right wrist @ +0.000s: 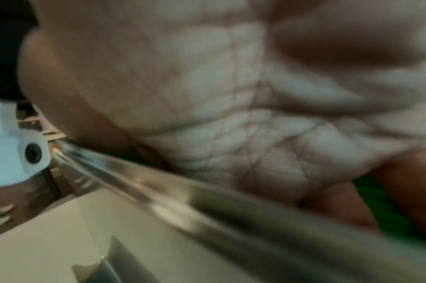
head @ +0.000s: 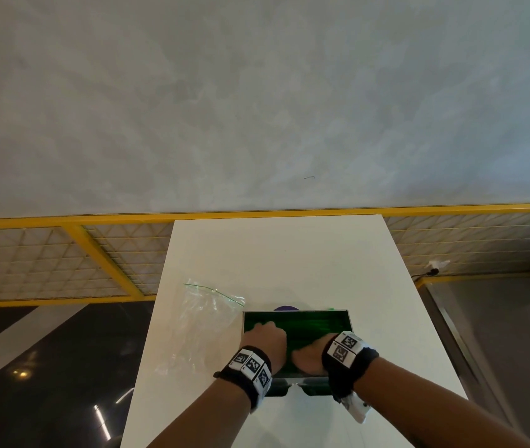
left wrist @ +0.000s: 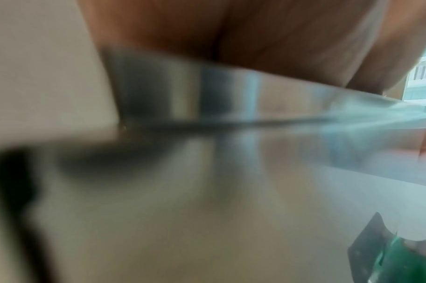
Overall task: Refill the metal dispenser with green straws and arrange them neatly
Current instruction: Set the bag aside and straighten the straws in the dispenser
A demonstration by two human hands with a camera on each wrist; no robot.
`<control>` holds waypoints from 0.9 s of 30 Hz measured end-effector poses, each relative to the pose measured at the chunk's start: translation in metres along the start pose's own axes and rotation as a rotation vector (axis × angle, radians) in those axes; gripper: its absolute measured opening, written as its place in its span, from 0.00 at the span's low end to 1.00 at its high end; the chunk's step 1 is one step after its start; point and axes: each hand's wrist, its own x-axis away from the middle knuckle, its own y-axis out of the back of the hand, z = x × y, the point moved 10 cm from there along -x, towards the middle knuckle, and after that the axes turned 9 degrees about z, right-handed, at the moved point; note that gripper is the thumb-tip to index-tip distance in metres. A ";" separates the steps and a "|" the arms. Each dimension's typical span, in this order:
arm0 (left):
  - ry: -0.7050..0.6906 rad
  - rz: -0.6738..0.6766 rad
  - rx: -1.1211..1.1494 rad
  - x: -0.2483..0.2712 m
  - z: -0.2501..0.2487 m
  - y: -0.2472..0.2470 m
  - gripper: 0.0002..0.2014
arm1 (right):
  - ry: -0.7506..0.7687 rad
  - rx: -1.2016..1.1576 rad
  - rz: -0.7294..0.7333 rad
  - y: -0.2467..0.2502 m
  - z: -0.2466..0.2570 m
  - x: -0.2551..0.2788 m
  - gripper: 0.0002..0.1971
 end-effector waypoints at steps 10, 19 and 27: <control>-0.021 0.060 -0.024 0.003 -0.005 -0.001 0.08 | 0.001 0.236 0.024 -0.013 -0.018 0.008 0.21; -0.055 -0.063 -0.006 0.004 -0.005 0.013 0.09 | -0.021 0.371 -0.234 0.020 -0.018 0.013 0.15; -0.071 0.056 0.001 -0.005 -0.005 0.000 0.11 | 0.071 0.299 -0.041 -0.025 -0.006 0.012 0.12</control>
